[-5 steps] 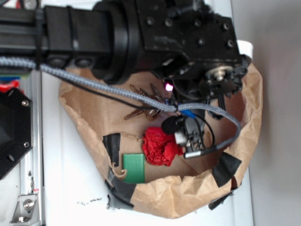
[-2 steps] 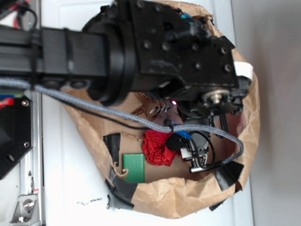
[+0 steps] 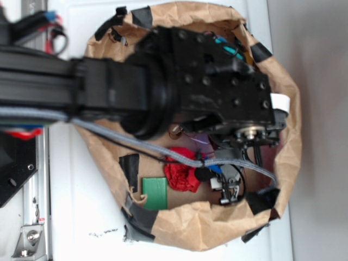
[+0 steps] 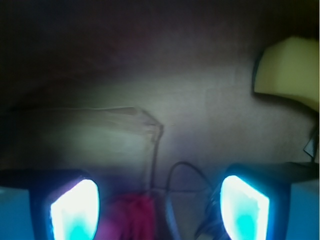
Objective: Grab the silver keys.
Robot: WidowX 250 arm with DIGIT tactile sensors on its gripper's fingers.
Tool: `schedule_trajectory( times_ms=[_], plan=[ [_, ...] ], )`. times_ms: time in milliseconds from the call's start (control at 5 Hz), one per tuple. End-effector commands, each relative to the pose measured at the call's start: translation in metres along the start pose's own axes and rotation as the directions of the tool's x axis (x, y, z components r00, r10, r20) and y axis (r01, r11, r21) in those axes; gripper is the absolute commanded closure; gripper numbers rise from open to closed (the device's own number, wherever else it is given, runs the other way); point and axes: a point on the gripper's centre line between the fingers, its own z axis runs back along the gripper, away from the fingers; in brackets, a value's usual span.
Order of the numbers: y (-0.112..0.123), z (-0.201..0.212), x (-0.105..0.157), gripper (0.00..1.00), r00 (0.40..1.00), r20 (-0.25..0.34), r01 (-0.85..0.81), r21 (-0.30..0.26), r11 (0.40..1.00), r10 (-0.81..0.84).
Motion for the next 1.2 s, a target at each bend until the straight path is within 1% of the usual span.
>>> schedule_trajectory(
  times_ms=[0,200,400,600,800,1000],
  plan=[
    [0.0045,-0.0054,0.0051,1.00,1.000,-0.005,0.017,0.050,0.999,-0.017],
    [0.0050,0.0011,0.0050,1.00,0.999,0.032,0.018,0.044,0.999,-0.019],
    [0.0051,0.0020,0.0045,1.00,0.999,0.041,0.024,0.050,0.998,-0.026],
    [0.0065,-0.0020,0.0062,1.00,0.999,0.045,0.012,0.081,0.997,-0.016],
    [0.0080,-0.0025,0.0078,1.00,0.999,0.045,0.007,0.085,0.996,-0.011],
    [0.0082,-0.0009,0.0067,1.00,0.998,0.056,0.012,0.086,0.996,-0.017]
  ],
)
